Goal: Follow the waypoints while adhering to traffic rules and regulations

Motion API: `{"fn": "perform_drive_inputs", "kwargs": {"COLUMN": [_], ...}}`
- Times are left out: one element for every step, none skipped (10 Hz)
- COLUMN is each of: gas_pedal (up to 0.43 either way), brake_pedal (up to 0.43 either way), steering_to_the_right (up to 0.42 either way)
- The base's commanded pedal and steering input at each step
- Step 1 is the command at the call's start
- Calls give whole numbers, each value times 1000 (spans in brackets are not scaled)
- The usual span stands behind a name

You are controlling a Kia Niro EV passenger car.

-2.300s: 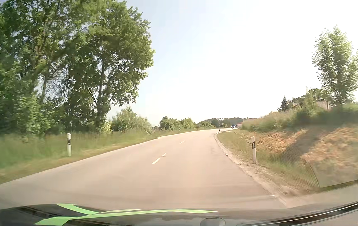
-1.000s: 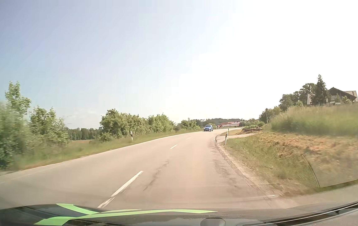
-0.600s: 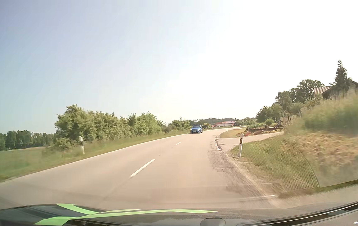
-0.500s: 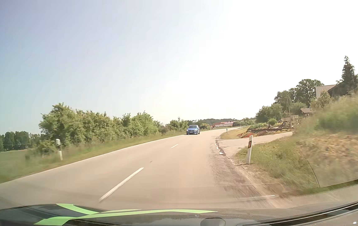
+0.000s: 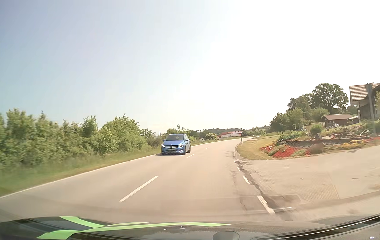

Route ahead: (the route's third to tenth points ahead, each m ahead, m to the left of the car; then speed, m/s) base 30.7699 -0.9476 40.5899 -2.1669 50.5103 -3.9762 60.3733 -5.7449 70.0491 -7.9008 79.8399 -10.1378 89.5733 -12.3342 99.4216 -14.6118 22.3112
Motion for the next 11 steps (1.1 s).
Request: {"fn": "perform_drive_inputs", "kwargs": {"gas_pedal": [157,157,157,157,157,157,157,157,157,157,157], "brake_pedal": [0,0,0,0,0,0,0,0,0,0,0], "steering_to_the_right": [14,17,20,21,21,21,21,21,21,21,21]}}
